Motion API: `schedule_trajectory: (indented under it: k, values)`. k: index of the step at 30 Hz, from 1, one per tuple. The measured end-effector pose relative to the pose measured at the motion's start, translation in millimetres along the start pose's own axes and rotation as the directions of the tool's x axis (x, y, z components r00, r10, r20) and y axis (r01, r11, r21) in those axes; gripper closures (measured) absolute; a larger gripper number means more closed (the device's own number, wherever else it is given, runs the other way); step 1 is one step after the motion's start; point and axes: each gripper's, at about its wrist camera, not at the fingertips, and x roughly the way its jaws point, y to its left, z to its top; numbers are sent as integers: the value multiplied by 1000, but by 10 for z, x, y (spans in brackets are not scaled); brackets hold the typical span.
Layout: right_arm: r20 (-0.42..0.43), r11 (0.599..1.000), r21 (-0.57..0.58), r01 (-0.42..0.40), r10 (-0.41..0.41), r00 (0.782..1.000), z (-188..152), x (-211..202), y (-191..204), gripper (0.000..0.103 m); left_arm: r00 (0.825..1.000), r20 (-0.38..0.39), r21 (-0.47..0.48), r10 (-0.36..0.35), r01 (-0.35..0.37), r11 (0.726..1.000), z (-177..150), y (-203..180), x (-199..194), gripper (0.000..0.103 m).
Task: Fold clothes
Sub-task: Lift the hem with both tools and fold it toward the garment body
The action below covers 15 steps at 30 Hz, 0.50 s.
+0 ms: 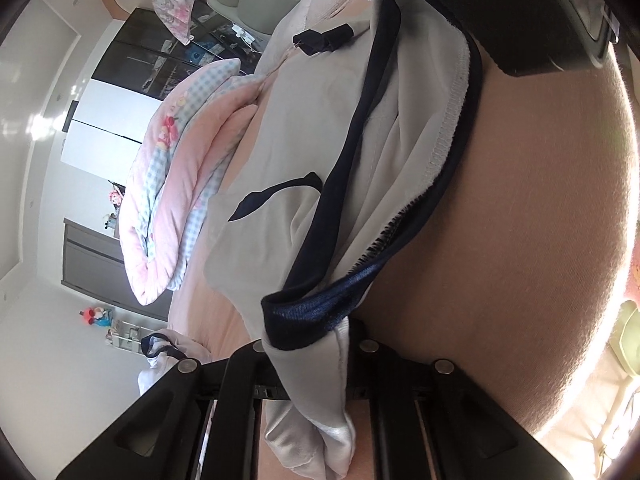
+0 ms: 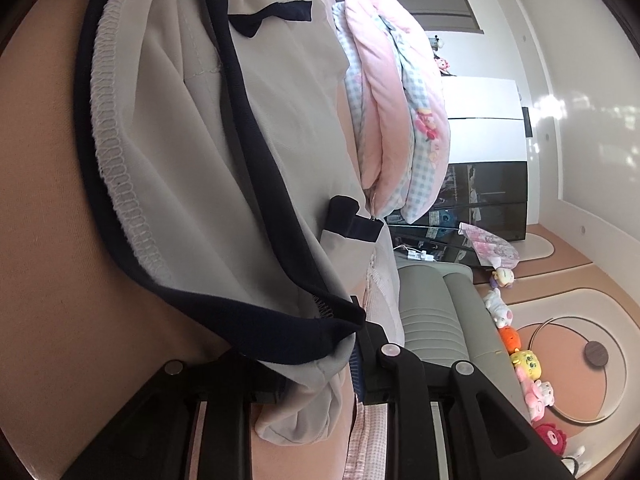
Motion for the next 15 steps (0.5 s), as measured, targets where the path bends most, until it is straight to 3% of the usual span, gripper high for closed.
schedule_trajectory:
  k: [2, 4, 5, 8, 15]
  values:
    - [-5, 1000, -17, -19, 18, 1000, 3, 6, 12, 81, 1000, -2, 1, 2, -2, 1000, 6, -5, -2, 95]
    - [-15, 997, -41, -70, 69, 997, 5, 20, 42, 95, 1000, 4, -7, 0, 0, 1000, 1, 2, -4, 95]
    - [-19, 994, -53, -94, 93, 995, 6, 21, 62, 97, 1000, 7, -14, -2, 2, 1000, -4, 8, -9, 95]
    - [-21, 992, -57, -114, 113, 993, -3, 16, 33, 97, 1000, 18, -28, 5, -5, 1000, -15, 20, -27, 95]
    - [5, 997, -16, -72, 72, 997, -79, -121, -16, 101, 999, 16, -41, 51, -50, 998, -10, 36, -70, 97]
